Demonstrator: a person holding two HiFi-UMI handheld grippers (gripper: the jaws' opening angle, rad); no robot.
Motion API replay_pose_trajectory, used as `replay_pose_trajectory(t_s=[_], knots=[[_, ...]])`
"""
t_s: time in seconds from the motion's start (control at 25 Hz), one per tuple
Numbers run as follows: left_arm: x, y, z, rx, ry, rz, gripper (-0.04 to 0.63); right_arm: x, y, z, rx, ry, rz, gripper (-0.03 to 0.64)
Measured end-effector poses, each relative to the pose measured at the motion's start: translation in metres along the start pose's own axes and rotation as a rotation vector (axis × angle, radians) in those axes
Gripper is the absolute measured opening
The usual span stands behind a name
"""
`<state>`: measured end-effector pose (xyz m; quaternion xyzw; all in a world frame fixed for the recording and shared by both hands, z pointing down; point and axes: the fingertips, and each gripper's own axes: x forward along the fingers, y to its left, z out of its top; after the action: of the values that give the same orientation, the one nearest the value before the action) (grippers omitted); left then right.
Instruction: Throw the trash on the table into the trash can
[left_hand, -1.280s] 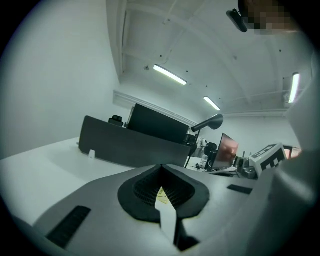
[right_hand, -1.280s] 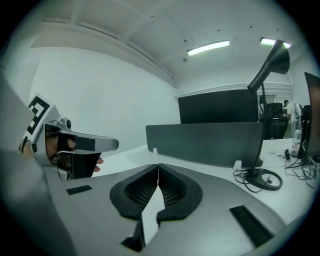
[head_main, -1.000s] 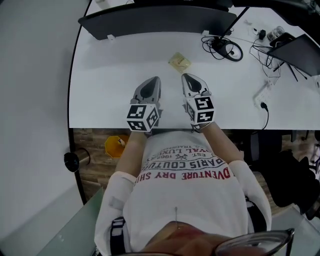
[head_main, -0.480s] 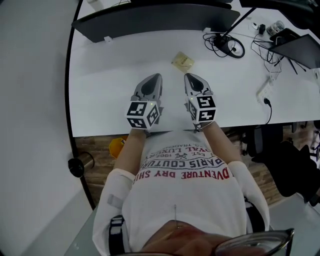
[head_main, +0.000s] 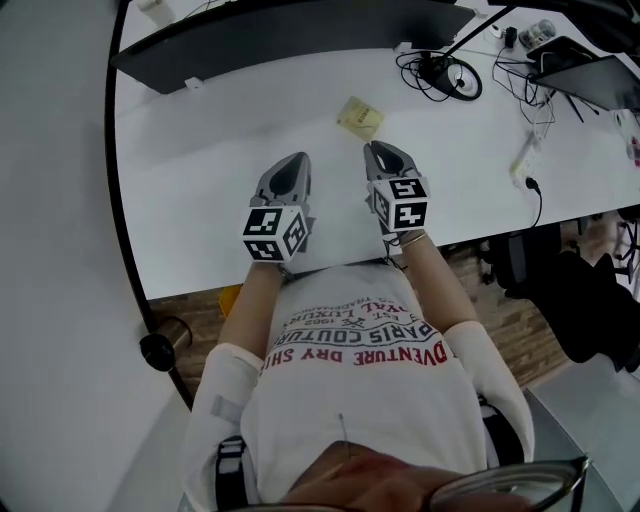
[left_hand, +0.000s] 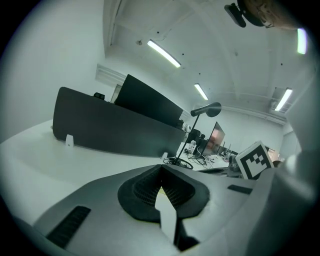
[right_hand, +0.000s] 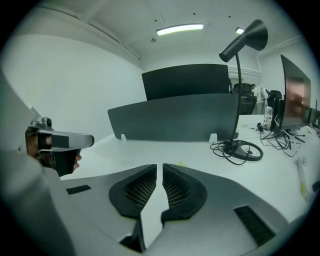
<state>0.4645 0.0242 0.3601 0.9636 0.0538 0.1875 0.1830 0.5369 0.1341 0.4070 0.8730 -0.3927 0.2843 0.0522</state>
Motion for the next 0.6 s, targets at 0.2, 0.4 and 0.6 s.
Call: replay_pose_trajectory(t_s=[0.2, 0.4, 0.6], knots=[[0.025, 0.006, -0.004, -0.019, 0.014, 0.01, 0.023, 0.033, -0.024, -0.013, -0.029, 0.092, 0.007, 0.178], [0.063, 0.012, -0.009, -0.039, 0.035, 0.025, 0.023, 0.079, -0.058, -0.024, -0.087, 0.174, 0.005, 0.207], [0.096, 0.023, -0.019, -0.054, 0.061, 0.048, 0.023, 0.122, -0.089, -0.037, -0.067, 0.234, 0.008, 0.213]])
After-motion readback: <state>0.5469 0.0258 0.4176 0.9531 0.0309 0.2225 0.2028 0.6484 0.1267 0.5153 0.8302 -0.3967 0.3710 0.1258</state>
